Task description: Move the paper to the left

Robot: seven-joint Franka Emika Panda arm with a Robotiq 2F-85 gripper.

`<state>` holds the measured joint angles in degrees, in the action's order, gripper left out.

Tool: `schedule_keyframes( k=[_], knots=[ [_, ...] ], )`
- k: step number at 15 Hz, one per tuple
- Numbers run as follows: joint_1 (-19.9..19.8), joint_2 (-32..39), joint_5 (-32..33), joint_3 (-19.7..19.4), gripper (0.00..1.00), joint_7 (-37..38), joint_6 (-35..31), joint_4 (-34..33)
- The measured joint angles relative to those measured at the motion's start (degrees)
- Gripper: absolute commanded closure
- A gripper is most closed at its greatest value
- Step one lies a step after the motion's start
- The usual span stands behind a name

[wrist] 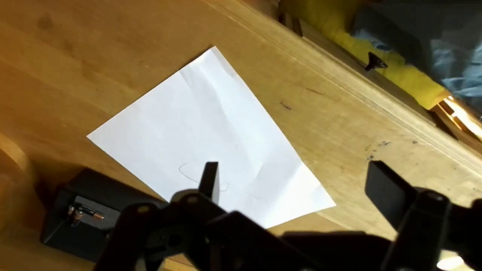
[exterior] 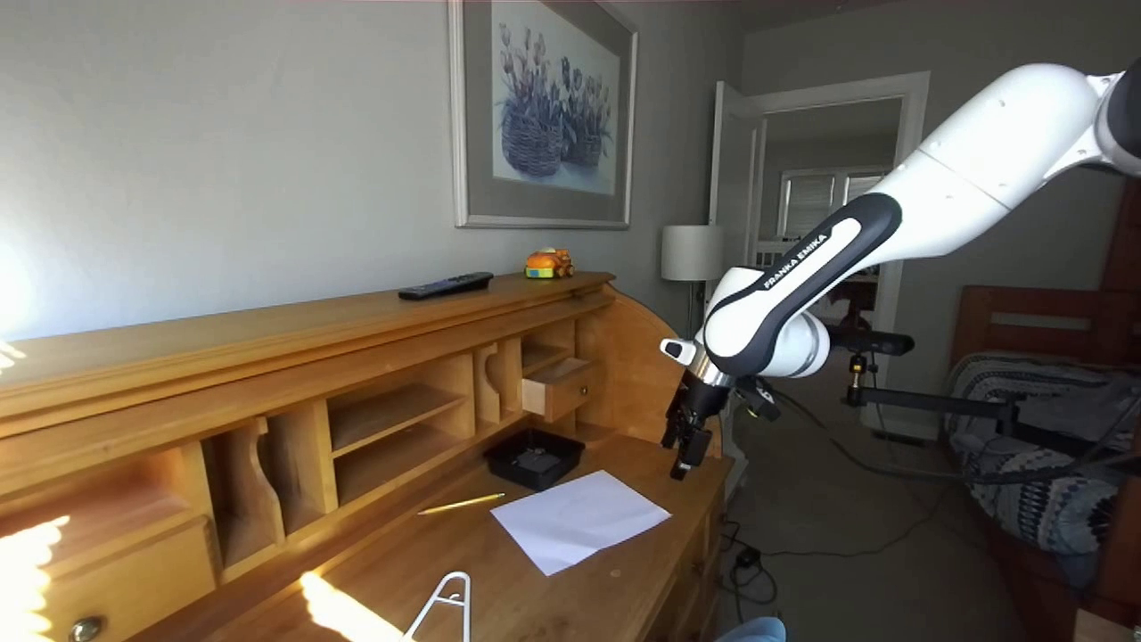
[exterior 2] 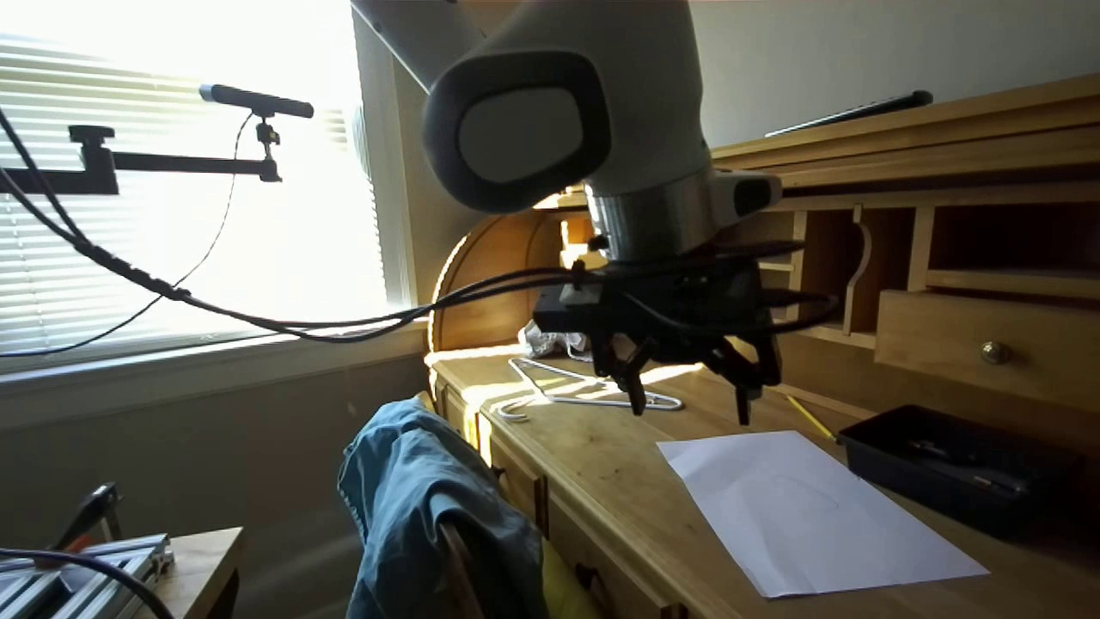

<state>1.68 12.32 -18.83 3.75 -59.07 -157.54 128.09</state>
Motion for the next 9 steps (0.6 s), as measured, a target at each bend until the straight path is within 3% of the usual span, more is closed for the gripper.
schedule_keyframes(
  k=[4,9],
  knots=[
    [-4.30,5.71,-2.34,4.73,0.00,0.13,-2.16,-5.52],
    [-5.31,11.02,-2.11,5.40,0.00,1.56,-3.49,-9.75]
  ],
)
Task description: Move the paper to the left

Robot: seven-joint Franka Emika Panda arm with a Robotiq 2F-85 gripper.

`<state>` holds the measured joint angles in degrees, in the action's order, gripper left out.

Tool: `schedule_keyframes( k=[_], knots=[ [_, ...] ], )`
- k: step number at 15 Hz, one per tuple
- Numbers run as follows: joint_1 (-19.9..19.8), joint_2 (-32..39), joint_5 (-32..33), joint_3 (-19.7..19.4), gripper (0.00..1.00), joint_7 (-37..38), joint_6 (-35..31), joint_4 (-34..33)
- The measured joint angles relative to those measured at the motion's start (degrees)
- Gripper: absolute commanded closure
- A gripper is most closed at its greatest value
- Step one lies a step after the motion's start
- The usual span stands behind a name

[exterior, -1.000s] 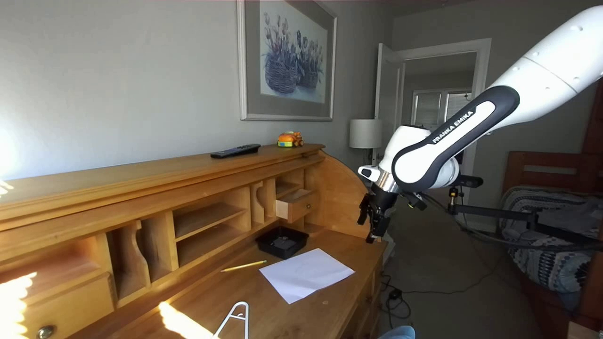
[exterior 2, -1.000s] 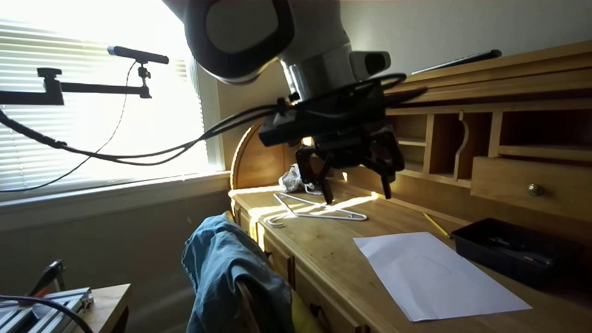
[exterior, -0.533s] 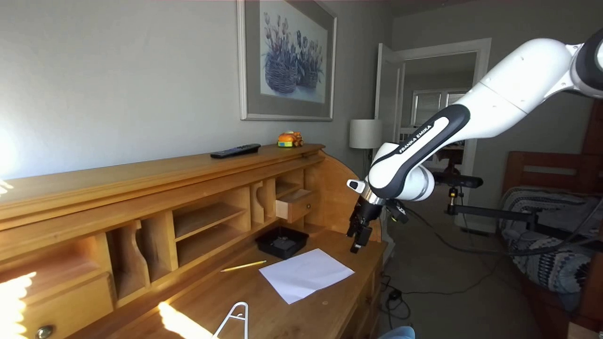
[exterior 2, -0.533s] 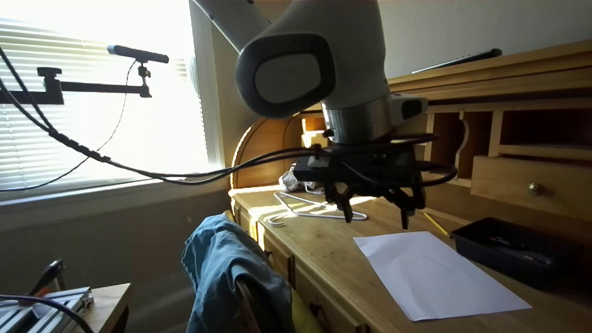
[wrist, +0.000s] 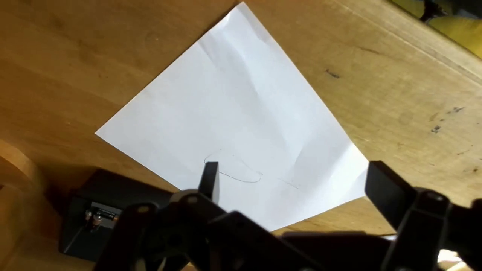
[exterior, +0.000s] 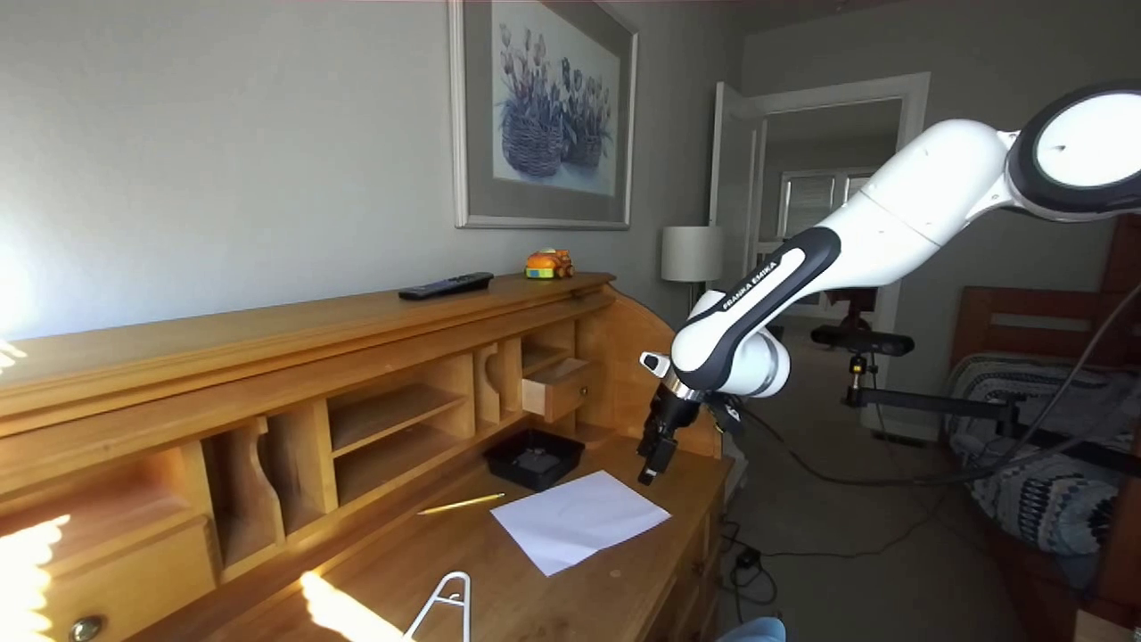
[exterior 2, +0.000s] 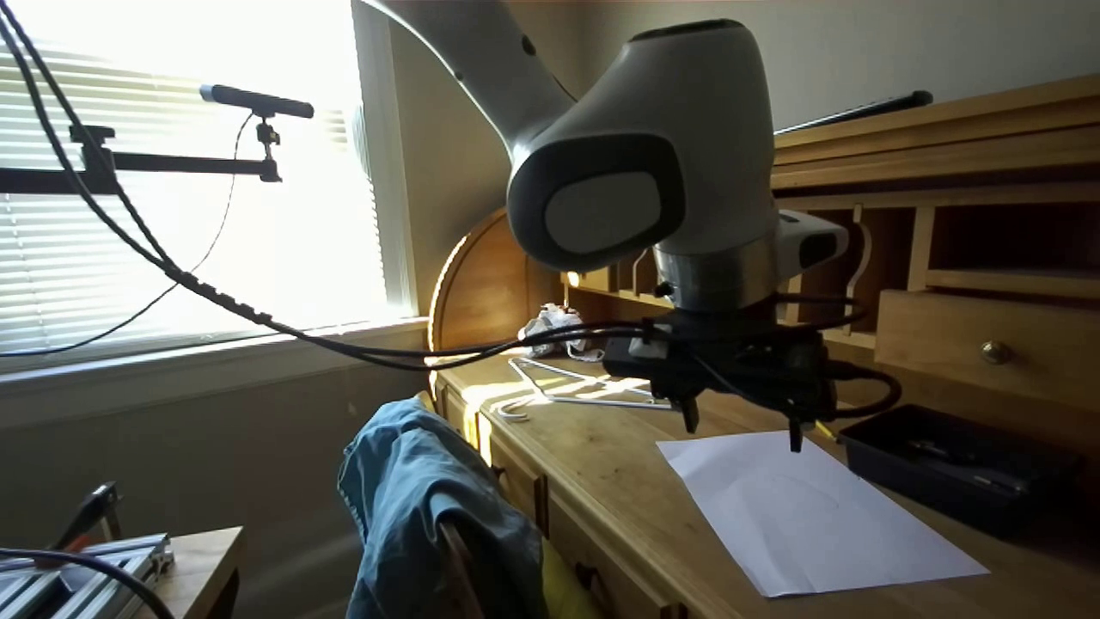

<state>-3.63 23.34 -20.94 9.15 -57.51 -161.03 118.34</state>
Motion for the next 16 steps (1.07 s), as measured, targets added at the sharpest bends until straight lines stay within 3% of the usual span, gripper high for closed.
schedule_keyframes(
  k=[4,10,13,16],
  knots=[
    [-0.84,0.26,0.20,1.09,0.00,-0.03,-0.39,-0.16],
    [-11.17,5.25,-0.81,12.26,0.00,-10.07,3.01,-5.29],
    [-13.10,9.74,-0.81,13.11,0.00,-15.46,6.52,-10.55],
    [-13.30,14.33,-0.79,13.15,0.00,-20.02,5.02,-14.97]
  ],
)
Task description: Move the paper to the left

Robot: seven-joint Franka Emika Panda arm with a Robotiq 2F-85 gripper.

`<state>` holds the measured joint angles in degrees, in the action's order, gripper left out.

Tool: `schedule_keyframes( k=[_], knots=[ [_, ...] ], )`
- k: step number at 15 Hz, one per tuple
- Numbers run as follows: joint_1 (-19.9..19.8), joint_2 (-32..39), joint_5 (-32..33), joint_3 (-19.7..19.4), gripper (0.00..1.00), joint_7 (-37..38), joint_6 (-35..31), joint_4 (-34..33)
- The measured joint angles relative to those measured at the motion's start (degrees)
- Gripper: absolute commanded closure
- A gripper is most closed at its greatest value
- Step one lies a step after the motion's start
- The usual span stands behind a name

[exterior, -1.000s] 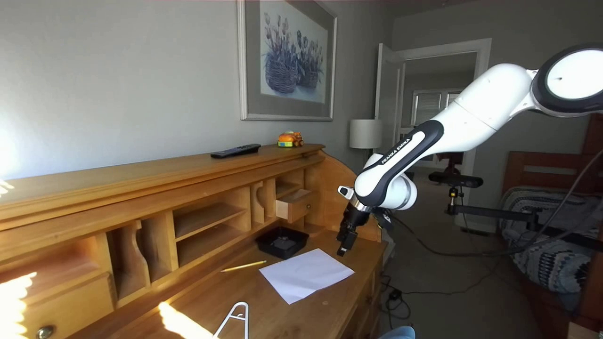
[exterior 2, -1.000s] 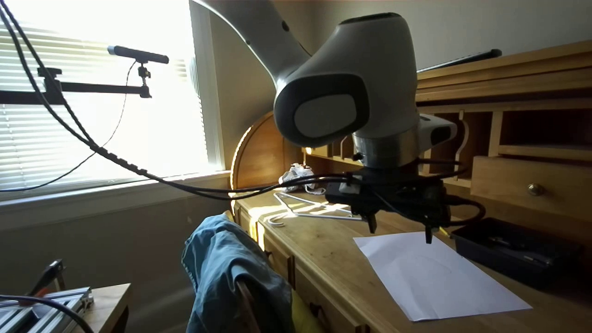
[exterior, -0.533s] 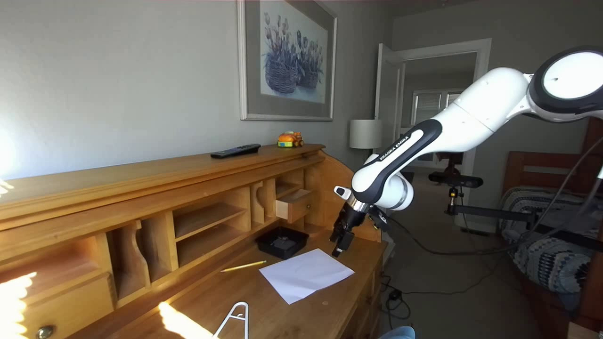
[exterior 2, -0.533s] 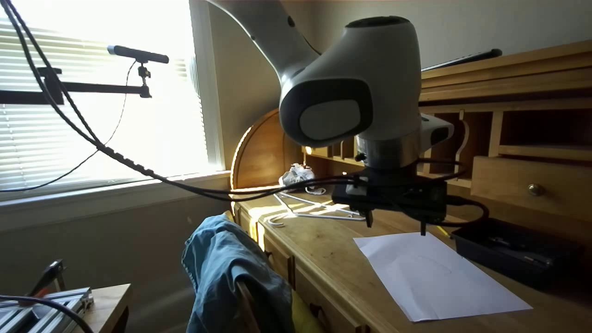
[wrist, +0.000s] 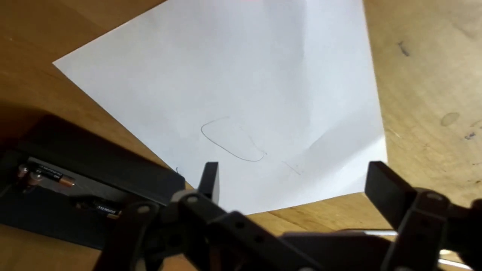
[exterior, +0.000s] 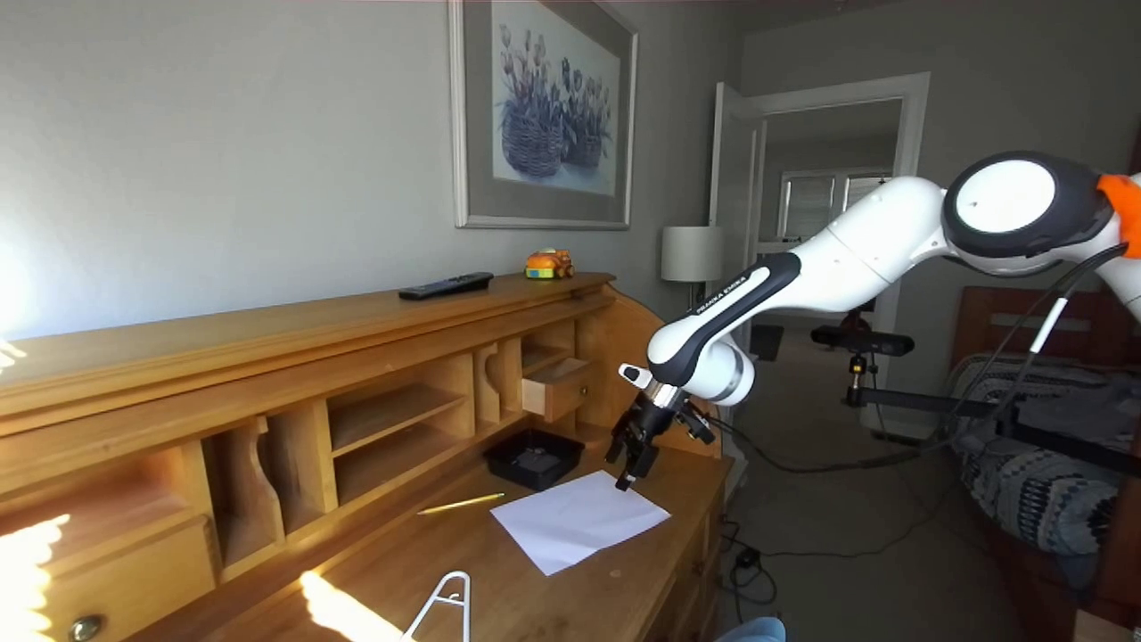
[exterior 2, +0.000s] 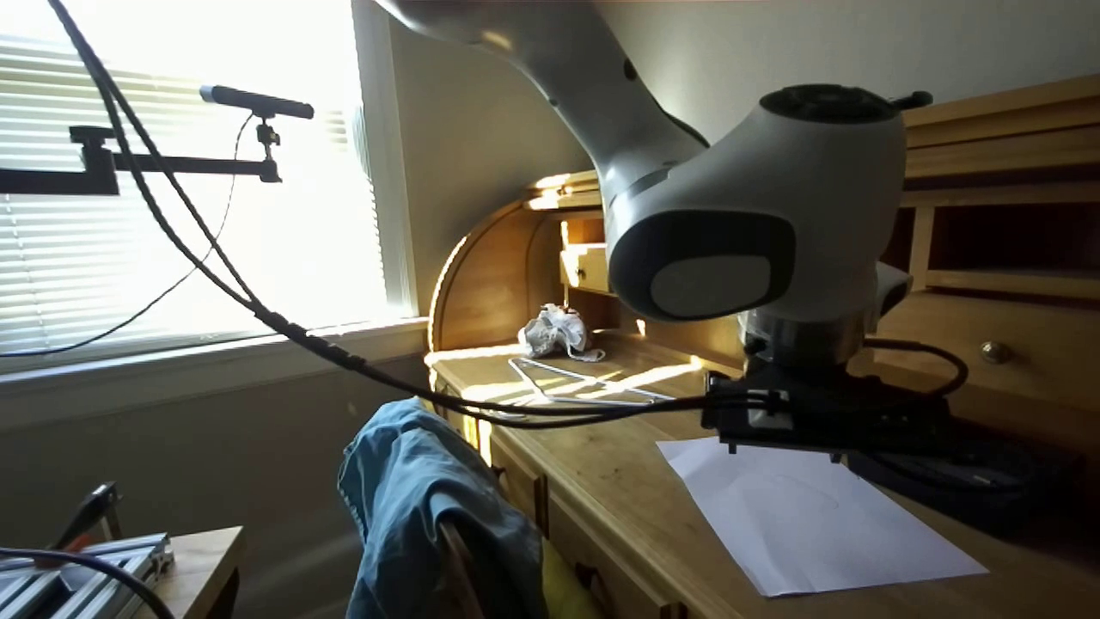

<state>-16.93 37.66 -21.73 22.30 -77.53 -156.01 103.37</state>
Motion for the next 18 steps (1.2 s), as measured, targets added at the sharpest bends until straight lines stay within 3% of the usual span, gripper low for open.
schedule_keyframes(
  k=[6,18],
  knots=[
    [-0.10,7.68,0.64,1.58,0.00,-8.91,-0.87,-6.03],
    [0.28,13.62,0.65,1.02,0.00,-10.09,7.43,-15.68]
  ],
)
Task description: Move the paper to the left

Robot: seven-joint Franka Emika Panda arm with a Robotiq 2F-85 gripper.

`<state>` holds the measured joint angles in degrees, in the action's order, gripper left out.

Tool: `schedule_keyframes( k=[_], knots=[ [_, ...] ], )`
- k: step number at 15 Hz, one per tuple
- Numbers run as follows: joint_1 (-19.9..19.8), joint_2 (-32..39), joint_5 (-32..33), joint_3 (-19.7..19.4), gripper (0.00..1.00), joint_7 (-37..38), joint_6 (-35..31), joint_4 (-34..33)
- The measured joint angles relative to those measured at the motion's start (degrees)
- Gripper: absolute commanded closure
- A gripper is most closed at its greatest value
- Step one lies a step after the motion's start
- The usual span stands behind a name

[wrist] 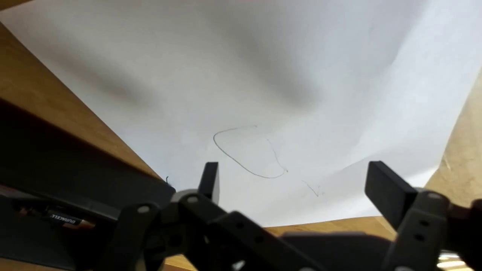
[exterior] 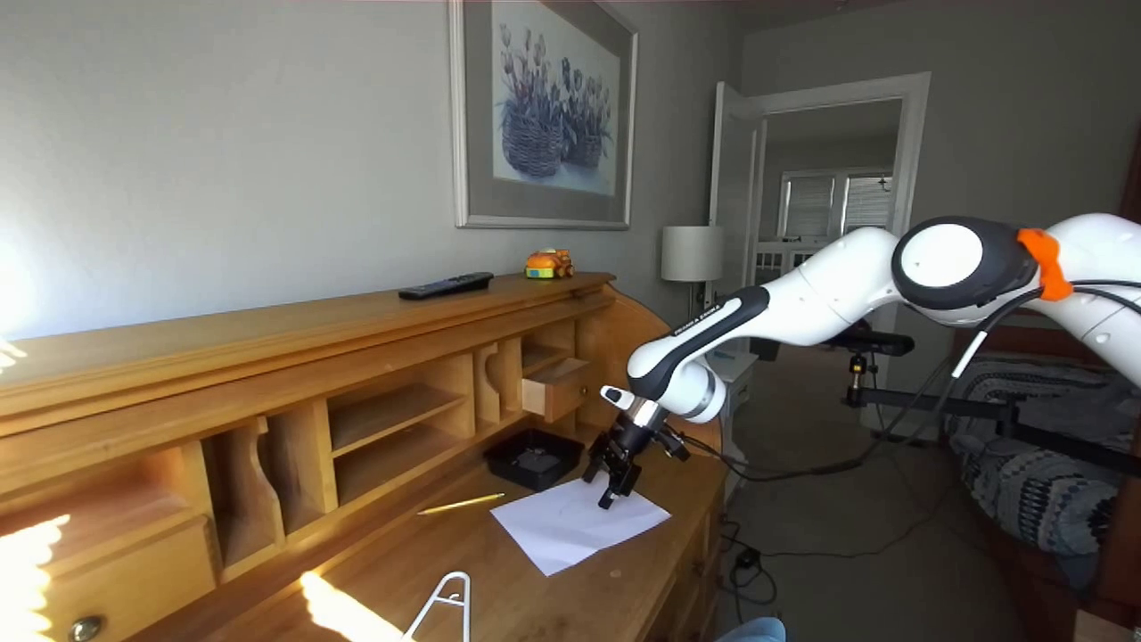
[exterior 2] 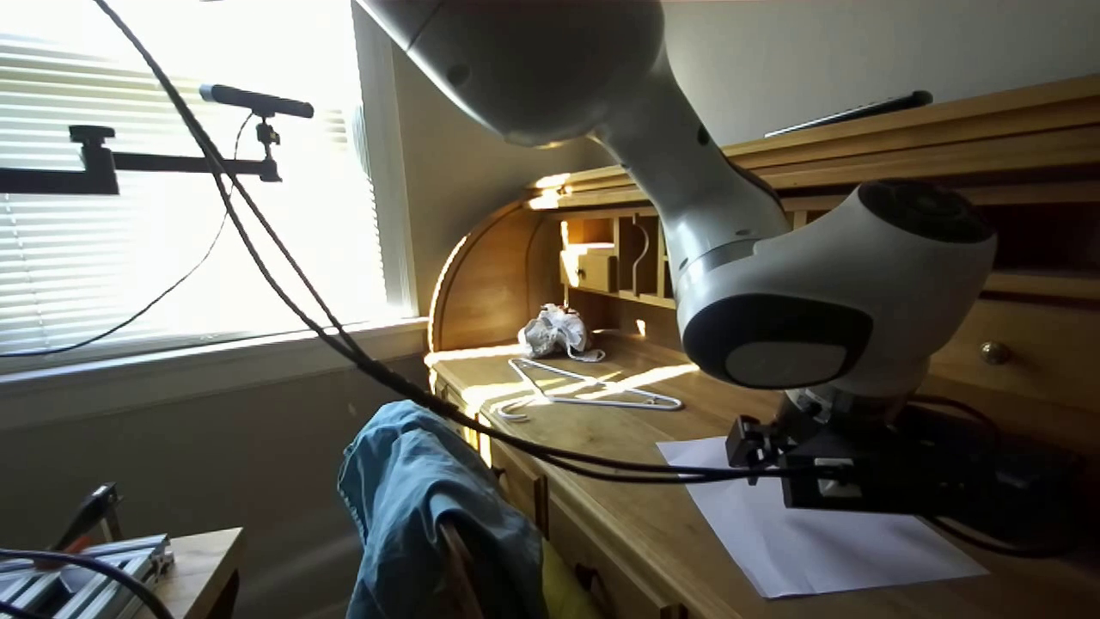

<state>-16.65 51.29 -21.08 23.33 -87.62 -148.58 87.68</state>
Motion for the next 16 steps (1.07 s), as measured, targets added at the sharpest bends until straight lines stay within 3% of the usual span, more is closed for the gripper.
schedule_keyframes(
  k=[16],
  knots=[
    [1.87,4.47,0.14,-1.76,0.00,0.01,0.00,-4.13]
  ],
)
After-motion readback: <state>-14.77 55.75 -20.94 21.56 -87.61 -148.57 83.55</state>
